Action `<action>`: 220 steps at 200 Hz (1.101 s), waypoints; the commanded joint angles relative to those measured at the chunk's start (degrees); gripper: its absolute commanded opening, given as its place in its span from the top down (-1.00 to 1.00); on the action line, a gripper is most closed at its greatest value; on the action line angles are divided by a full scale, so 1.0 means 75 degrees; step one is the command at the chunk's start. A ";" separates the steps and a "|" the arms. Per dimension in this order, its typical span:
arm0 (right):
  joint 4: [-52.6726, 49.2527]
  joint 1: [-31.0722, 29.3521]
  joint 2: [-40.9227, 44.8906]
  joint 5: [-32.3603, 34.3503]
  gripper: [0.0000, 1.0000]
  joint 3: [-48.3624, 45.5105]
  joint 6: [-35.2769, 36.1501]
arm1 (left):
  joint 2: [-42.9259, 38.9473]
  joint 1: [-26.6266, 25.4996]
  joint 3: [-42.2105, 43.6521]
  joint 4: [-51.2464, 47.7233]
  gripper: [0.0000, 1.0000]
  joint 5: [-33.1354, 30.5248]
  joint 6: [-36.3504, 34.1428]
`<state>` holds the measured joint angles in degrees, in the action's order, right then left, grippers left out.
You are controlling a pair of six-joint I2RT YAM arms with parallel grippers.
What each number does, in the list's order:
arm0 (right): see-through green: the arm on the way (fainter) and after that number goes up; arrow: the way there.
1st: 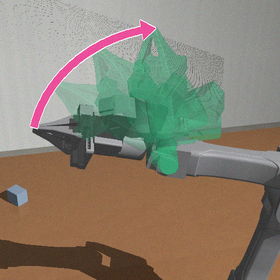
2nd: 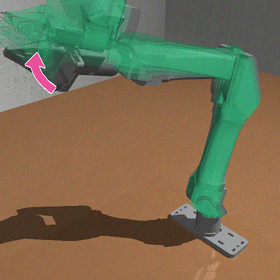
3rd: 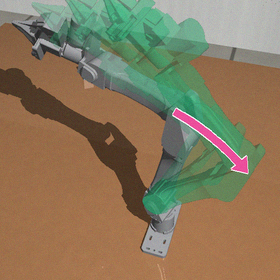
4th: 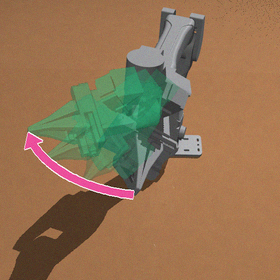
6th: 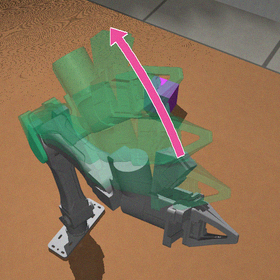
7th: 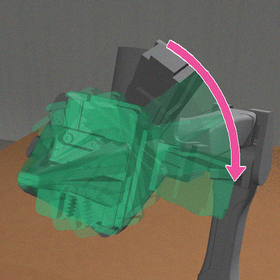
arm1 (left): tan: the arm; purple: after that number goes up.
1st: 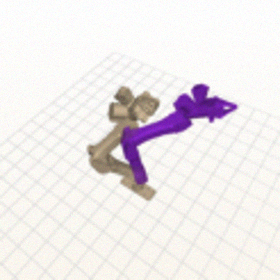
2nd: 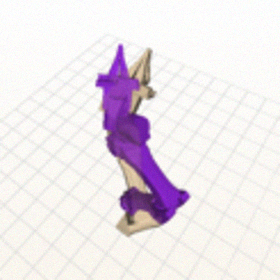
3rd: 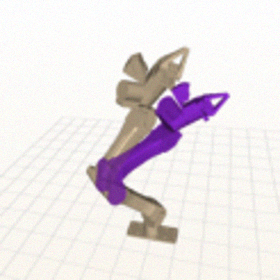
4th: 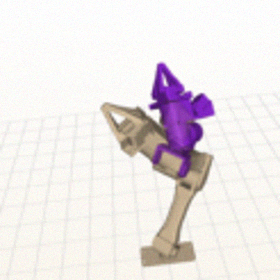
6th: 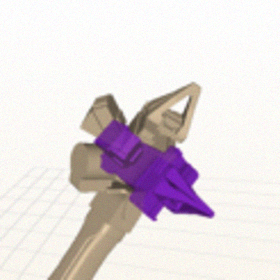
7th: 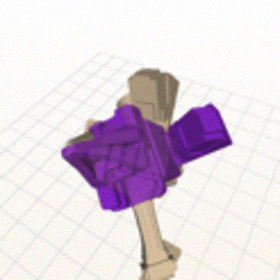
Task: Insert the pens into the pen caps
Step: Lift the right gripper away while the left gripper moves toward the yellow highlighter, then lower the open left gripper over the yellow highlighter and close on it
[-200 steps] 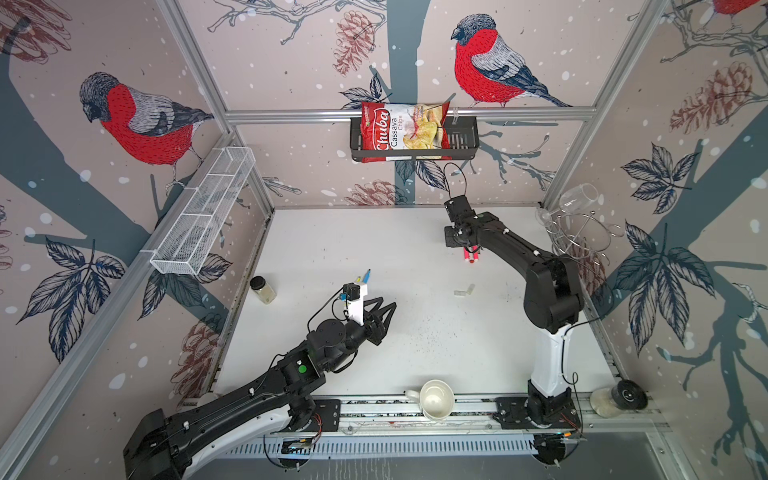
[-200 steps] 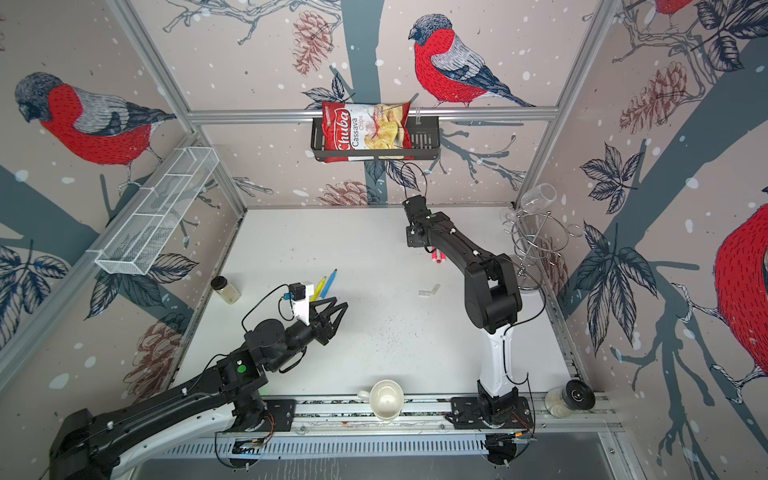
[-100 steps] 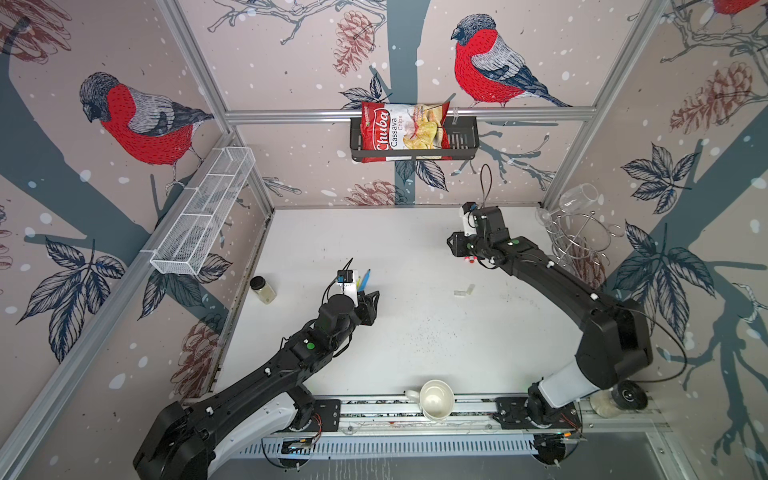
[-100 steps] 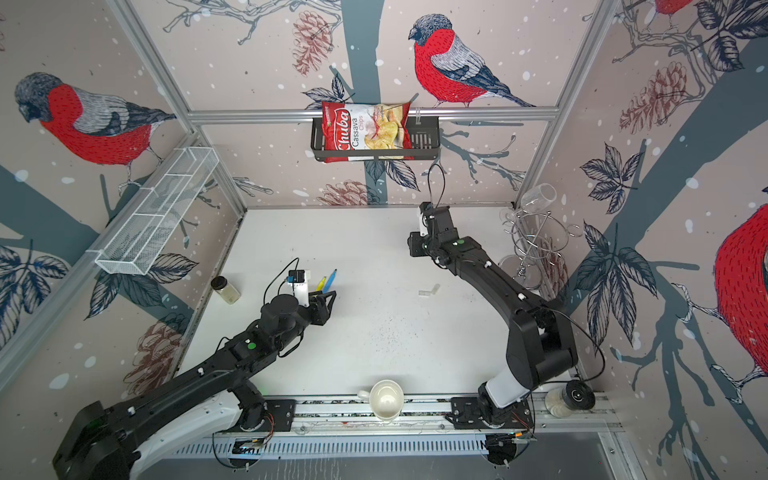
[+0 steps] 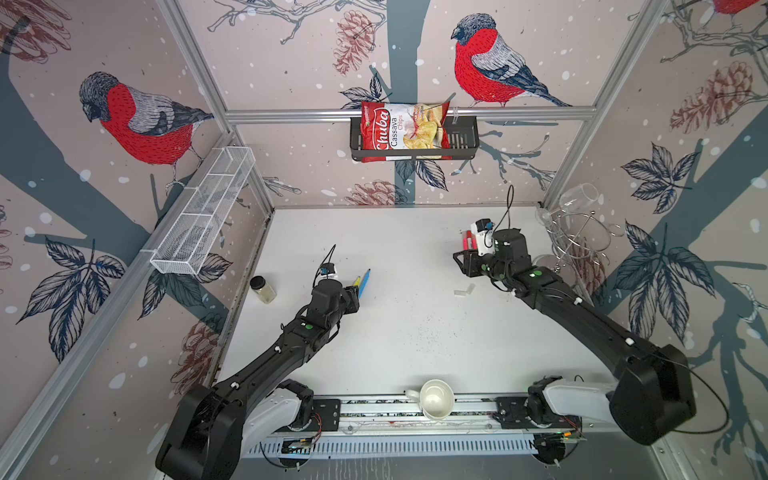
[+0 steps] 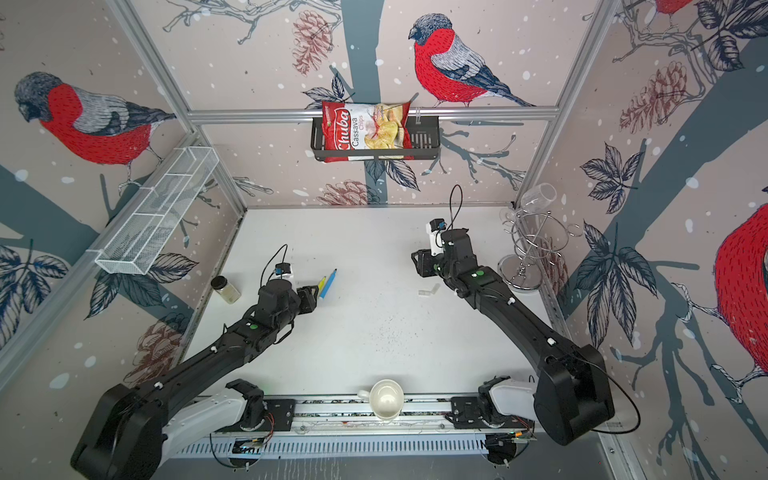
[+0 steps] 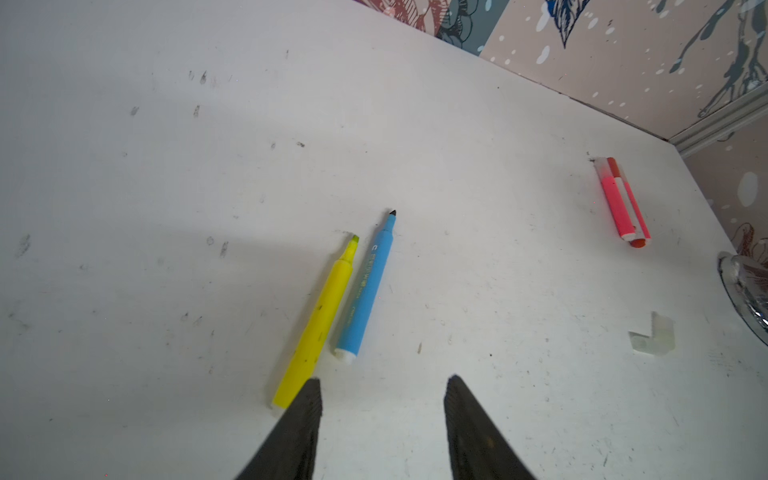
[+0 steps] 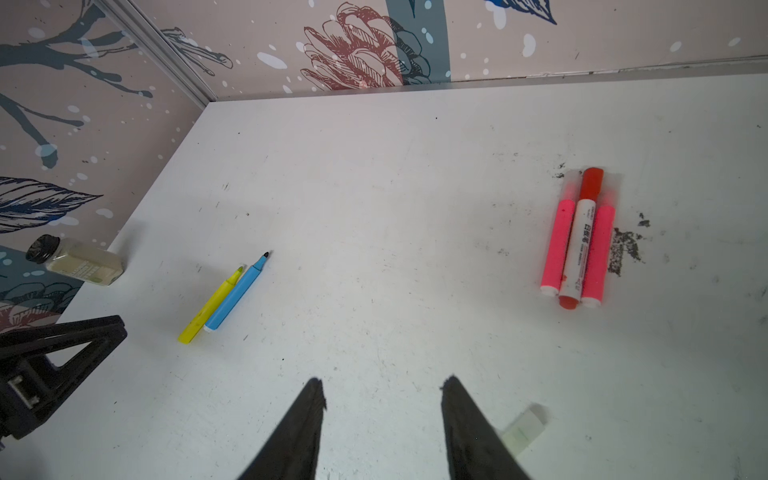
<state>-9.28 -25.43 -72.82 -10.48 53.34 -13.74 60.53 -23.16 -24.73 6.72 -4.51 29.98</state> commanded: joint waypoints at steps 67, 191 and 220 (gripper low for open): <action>0.0477 0.0196 0.0350 -0.0330 0.03 -0.0507 -0.0230 | 0.1043 0.0357 -0.0119 0.0082 0.03 -0.0070 -0.0126; 0.0588 0.0288 0.0532 -0.0502 0.03 -0.0839 -0.0322 | 0.2349 0.0404 -0.0398 0.0217 0.04 -0.0359 -0.0081; 0.0631 0.0310 0.0558 -0.0513 0.03 -0.0913 -0.0334 | 0.2587 0.0413 -0.0481 0.0215 0.04 -0.0406 -0.0129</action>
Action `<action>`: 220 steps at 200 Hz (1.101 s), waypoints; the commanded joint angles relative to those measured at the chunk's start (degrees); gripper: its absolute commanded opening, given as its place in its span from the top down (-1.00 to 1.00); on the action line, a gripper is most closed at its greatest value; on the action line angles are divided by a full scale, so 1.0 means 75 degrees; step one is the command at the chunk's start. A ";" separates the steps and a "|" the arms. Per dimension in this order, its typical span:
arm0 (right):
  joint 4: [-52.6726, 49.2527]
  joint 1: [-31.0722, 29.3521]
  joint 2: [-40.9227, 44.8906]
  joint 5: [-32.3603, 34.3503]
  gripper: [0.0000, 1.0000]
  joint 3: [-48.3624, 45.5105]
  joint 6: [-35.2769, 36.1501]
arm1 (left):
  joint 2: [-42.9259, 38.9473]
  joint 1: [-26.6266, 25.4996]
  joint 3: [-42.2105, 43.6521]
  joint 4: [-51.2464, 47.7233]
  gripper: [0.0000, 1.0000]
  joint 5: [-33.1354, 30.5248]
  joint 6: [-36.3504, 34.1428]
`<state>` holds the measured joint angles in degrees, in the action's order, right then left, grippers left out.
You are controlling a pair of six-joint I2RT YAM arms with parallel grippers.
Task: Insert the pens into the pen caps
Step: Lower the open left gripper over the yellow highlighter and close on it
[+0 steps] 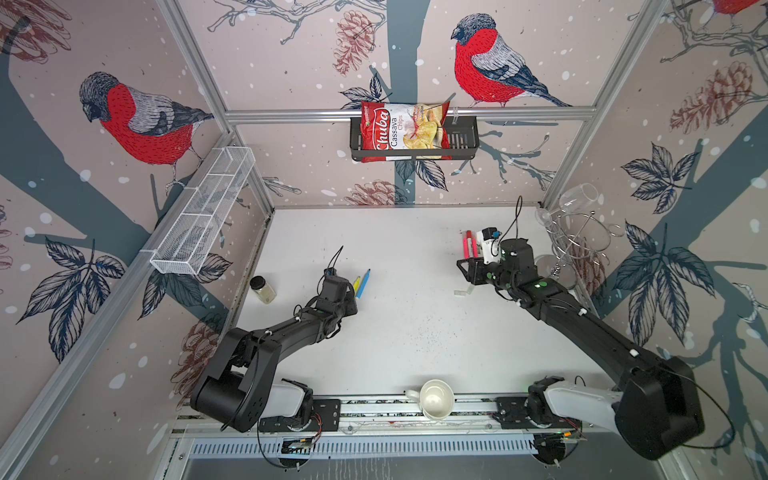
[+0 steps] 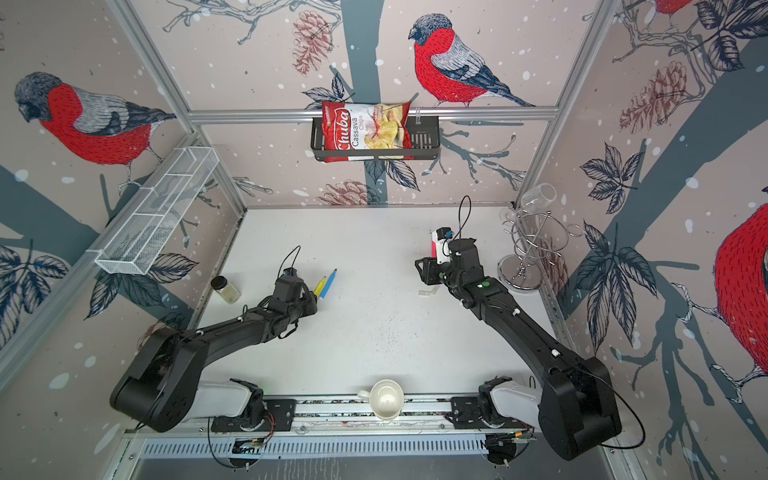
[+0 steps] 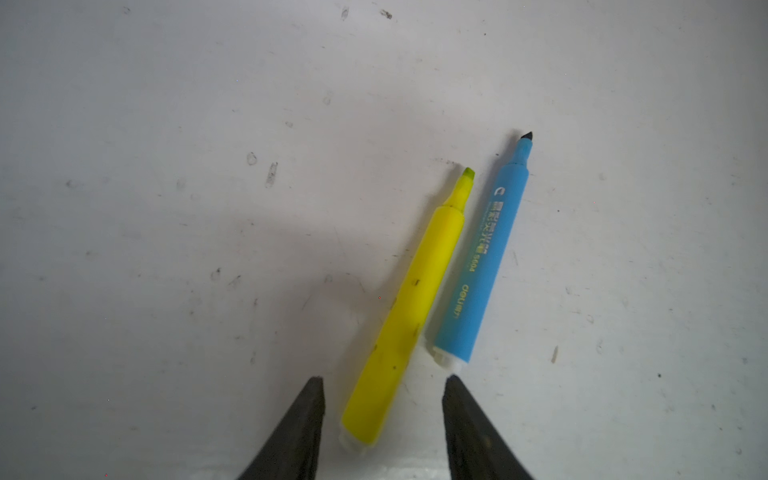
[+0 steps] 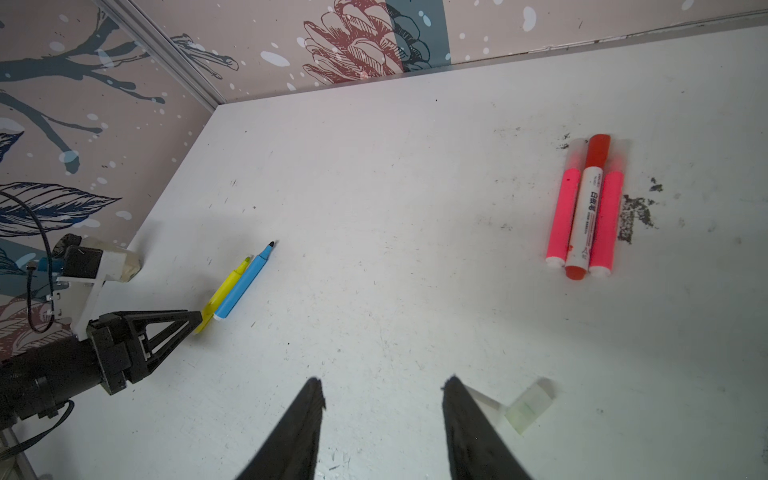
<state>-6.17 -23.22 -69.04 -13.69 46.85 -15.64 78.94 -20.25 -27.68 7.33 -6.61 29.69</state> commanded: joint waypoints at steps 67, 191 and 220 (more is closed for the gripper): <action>0.0317 0.0090 0.0262 -0.0099 0.02 -0.0199 -0.0157 | 0.0654 0.0028 -0.0441 -0.0229 0.13 -0.0198 -0.0150; 0.0541 0.0169 0.0508 -0.0254 0.02 -0.0341 -0.0434 | 0.1018 0.0016 -0.0505 -0.0445 0.32 0.0067 0.0094; 0.0588 0.0175 0.0532 -0.0283 0.02 -0.0337 -0.0484 | 0.1034 -0.0019 -0.0472 -0.0477 0.32 0.0334 0.0262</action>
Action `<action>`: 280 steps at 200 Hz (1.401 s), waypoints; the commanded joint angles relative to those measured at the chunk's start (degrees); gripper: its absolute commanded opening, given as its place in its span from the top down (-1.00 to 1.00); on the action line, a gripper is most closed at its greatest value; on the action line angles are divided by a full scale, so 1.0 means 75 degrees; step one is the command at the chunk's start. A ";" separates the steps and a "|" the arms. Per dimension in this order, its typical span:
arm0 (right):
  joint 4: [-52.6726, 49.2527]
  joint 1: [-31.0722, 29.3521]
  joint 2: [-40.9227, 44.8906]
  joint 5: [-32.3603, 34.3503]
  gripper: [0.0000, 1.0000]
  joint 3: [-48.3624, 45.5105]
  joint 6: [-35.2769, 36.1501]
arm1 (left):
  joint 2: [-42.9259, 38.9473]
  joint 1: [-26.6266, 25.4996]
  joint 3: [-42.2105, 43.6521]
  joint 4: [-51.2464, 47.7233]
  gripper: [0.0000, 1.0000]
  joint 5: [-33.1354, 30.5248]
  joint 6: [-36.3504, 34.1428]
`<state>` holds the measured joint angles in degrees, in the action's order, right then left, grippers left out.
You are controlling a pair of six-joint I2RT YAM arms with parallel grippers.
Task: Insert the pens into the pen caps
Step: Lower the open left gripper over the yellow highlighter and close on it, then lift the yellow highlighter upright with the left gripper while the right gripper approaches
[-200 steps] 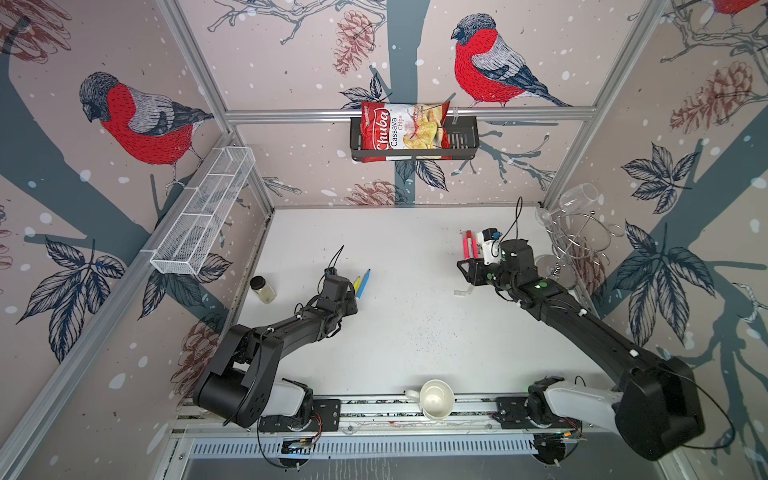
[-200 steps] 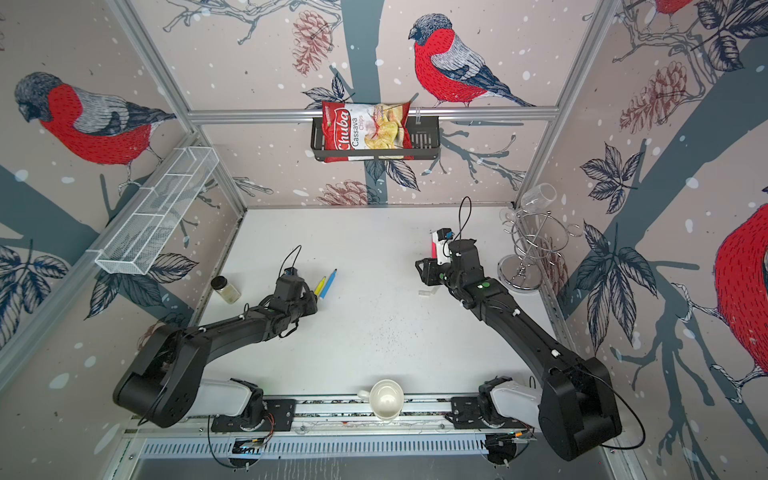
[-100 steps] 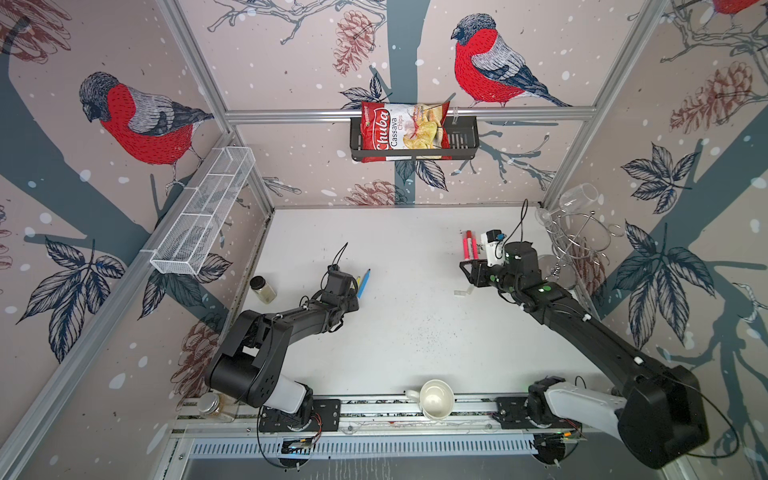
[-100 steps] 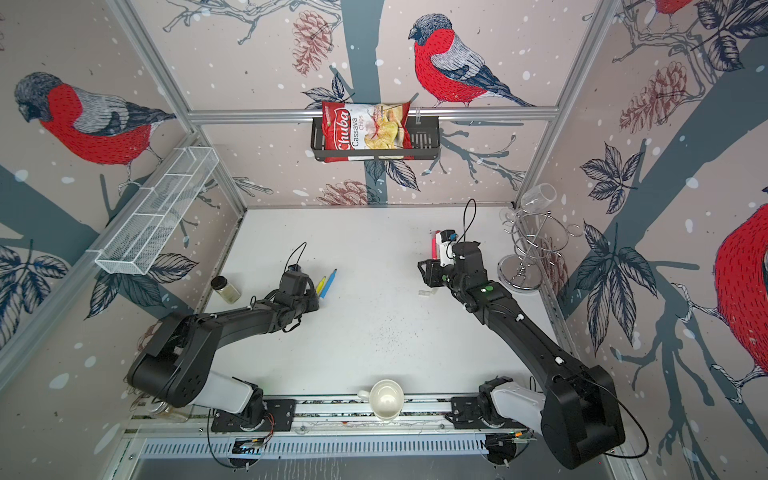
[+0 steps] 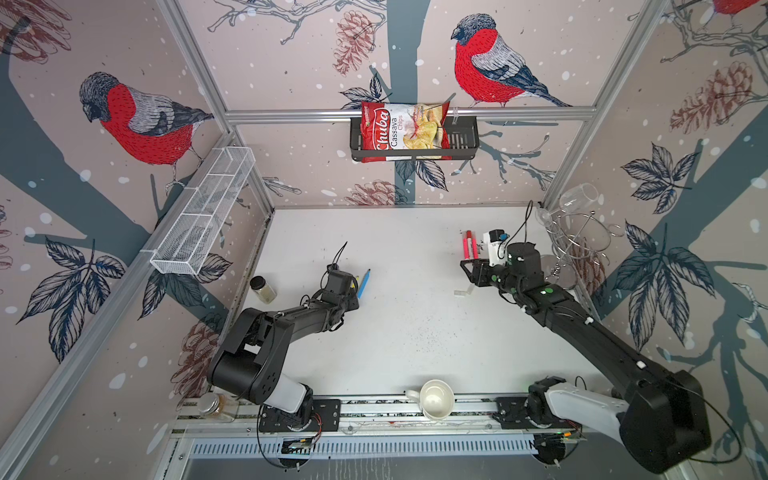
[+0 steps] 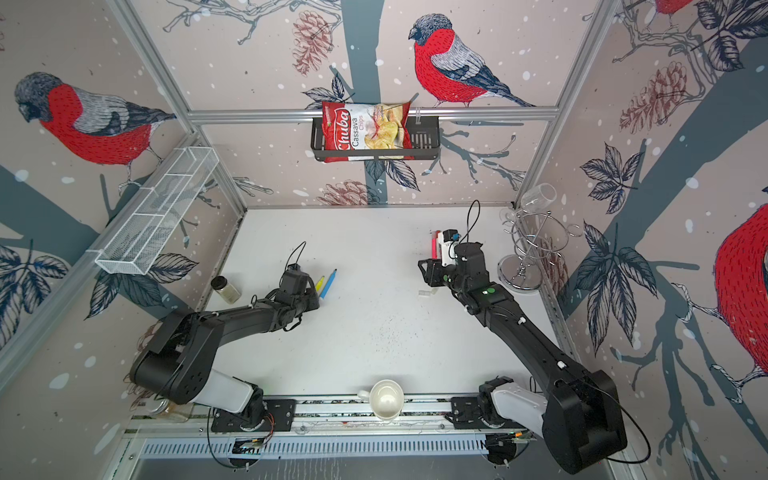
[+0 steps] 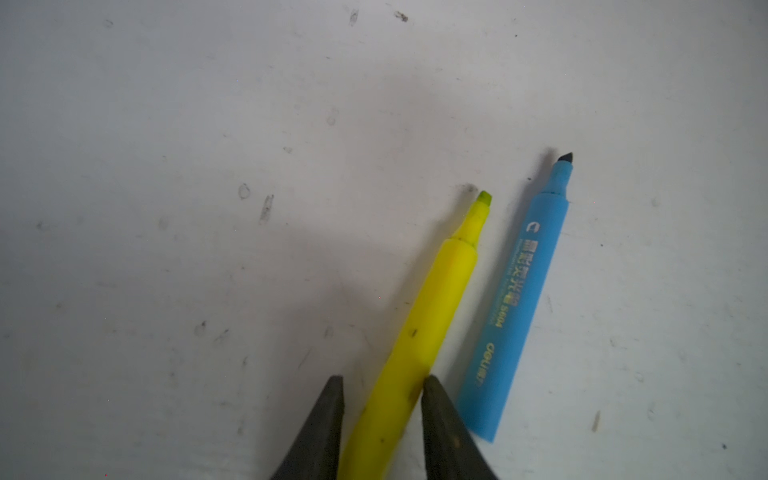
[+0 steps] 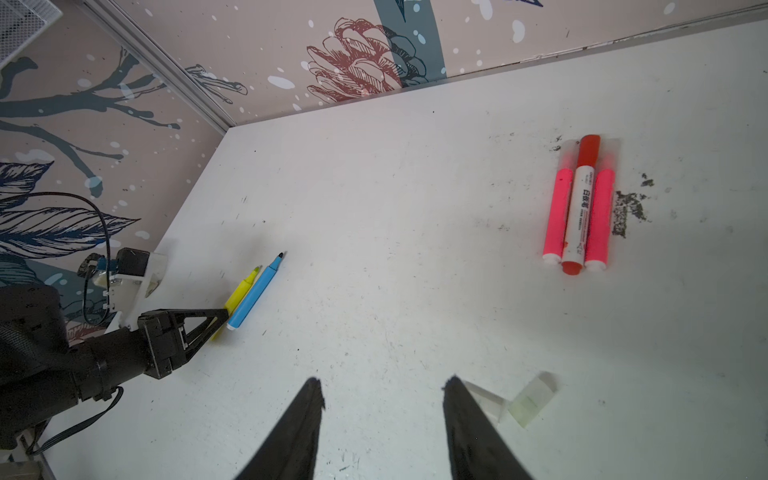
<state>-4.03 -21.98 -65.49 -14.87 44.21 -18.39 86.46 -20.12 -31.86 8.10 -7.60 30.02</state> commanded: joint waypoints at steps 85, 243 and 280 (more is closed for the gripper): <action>0.0356 0.0012 0.0218 -0.0116 0.02 -0.0135 -0.0134 | 0.0334 -0.0186 -0.0009 -0.0675 0.32 0.0401 0.0374; 0.0256 0.0085 0.0428 -0.0139 0.01 -0.0083 -0.0149 | 0.0540 -0.0235 -0.0132 -0.0751 0.73 0.0301 0.0298; 0.0233 0.0094 0.0440 -0.0364 0.00 -0.0042 -0.0159 | -0.0356 -0.0235 0.0032 -0.0645 0.75 0.0286 0.0196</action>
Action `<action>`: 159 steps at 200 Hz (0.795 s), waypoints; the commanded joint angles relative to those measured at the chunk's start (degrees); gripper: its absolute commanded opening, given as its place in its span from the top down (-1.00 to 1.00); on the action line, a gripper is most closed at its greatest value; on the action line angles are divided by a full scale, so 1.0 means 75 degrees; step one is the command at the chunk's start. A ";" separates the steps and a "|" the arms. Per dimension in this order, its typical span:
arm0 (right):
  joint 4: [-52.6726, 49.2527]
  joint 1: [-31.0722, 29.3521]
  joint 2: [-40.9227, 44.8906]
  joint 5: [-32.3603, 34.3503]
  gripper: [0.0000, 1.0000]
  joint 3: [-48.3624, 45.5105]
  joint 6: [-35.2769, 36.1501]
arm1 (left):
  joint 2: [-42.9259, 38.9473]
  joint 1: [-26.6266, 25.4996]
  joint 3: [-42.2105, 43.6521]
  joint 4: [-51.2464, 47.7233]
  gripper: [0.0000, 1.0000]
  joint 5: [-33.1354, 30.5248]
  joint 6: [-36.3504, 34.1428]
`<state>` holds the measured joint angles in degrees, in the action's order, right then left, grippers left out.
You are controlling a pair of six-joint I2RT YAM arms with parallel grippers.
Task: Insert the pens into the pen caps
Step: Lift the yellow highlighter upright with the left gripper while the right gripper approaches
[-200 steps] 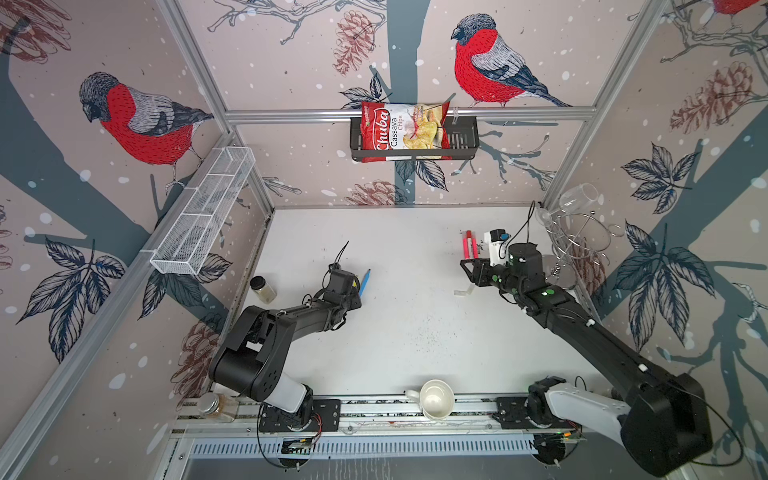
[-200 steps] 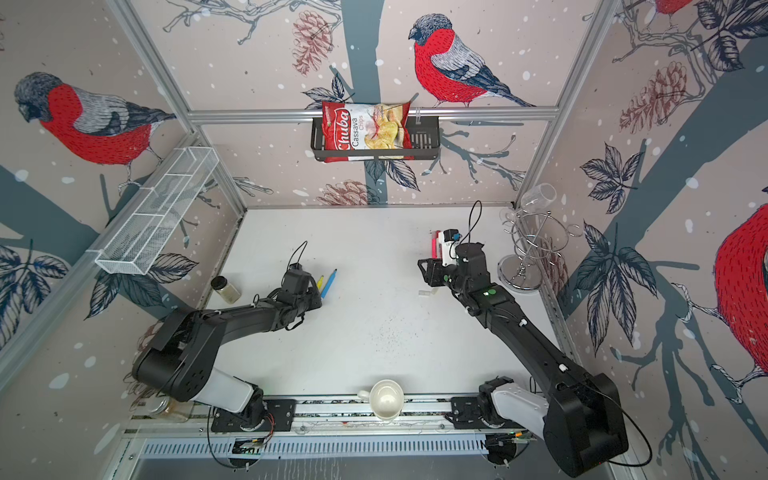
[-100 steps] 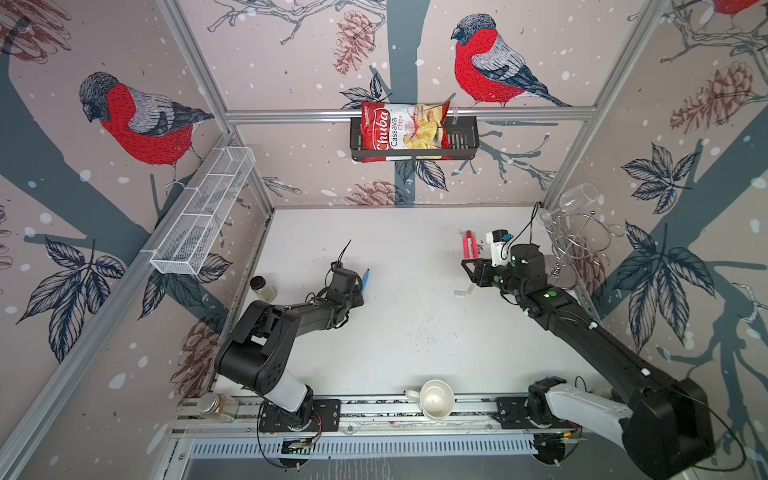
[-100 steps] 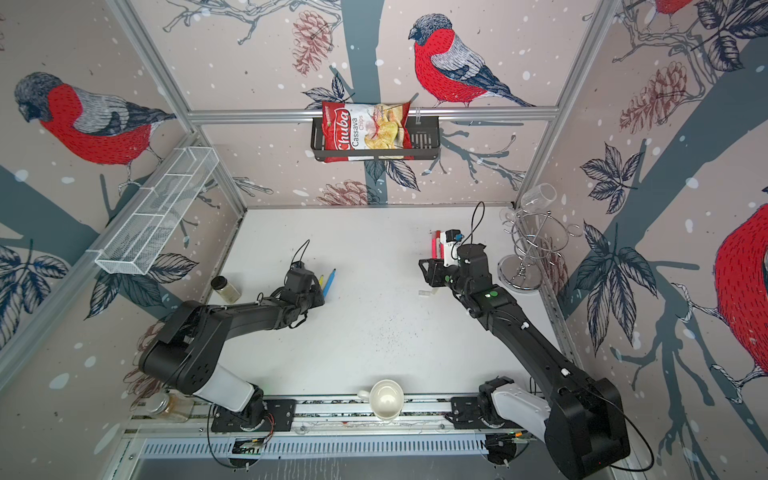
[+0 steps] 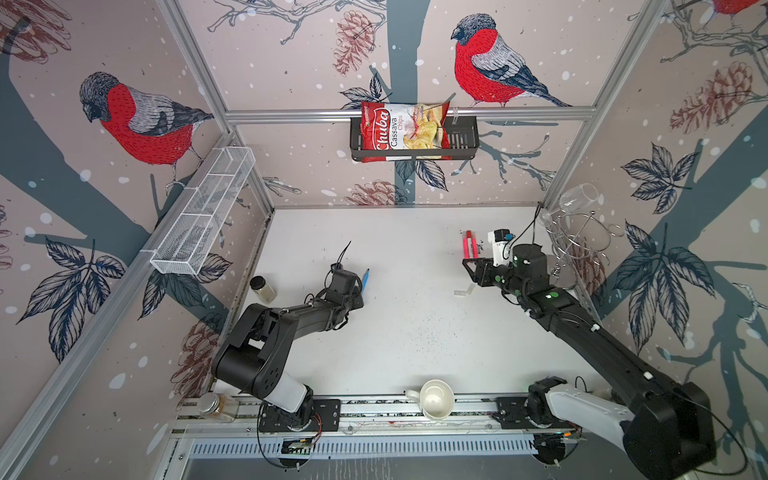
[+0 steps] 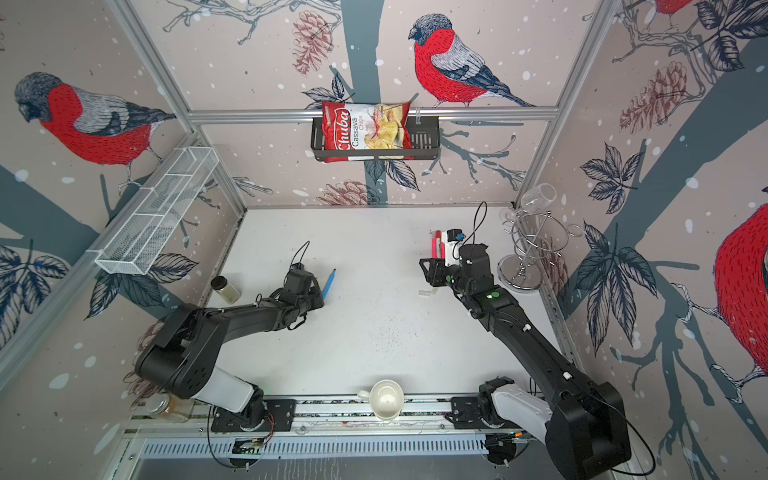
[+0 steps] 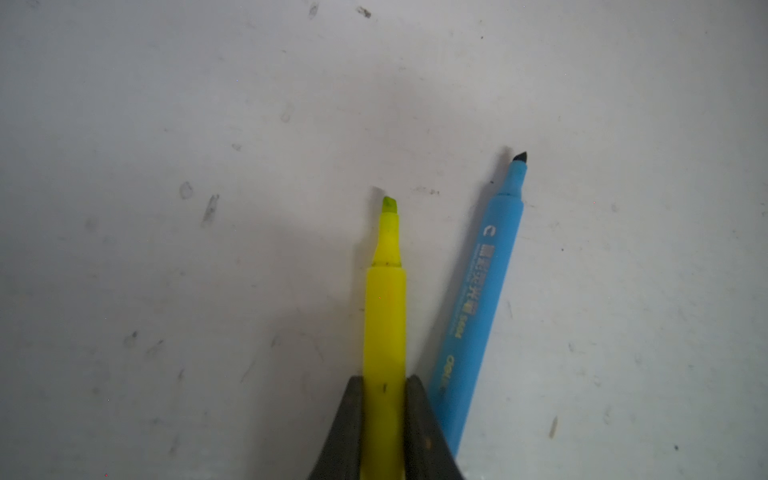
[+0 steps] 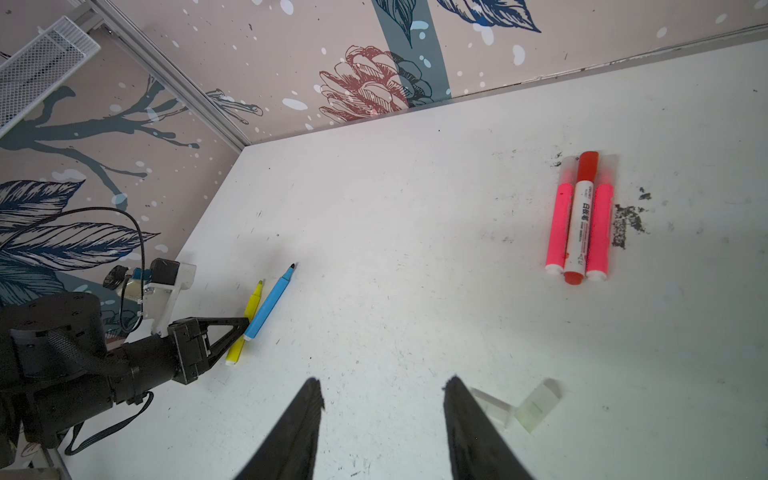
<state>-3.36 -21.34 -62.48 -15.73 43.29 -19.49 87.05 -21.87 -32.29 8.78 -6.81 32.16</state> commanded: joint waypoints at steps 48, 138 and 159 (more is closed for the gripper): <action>0.0197 -0.0012 0.0016 -0.0770 -0.01 0.0096 -0.0015 | -0.1484 -0.0002 0.0159 -0.0747 0.75 0.0567 -0.0481; 0.1631 -0.0799 -0.0572 -0.2928 -0.13 -0.0276 -0.0506 | -0.4303 -0.0370 0.1507 0.1249 0.74 0.2381 -0.0524; 0.1956 -0.1443 -0.1031 -0.3061 -0.13 -0.0134 -0.0586 | -0.4582 -0.0739 0.1662 0.1769 0.74 0.2489 -0.0417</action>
<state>5.10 -28.56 -67.64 -34.52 41.41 -22.59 54.43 -25.26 -20.84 14.46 8.25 28.56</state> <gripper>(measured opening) 0.566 0.165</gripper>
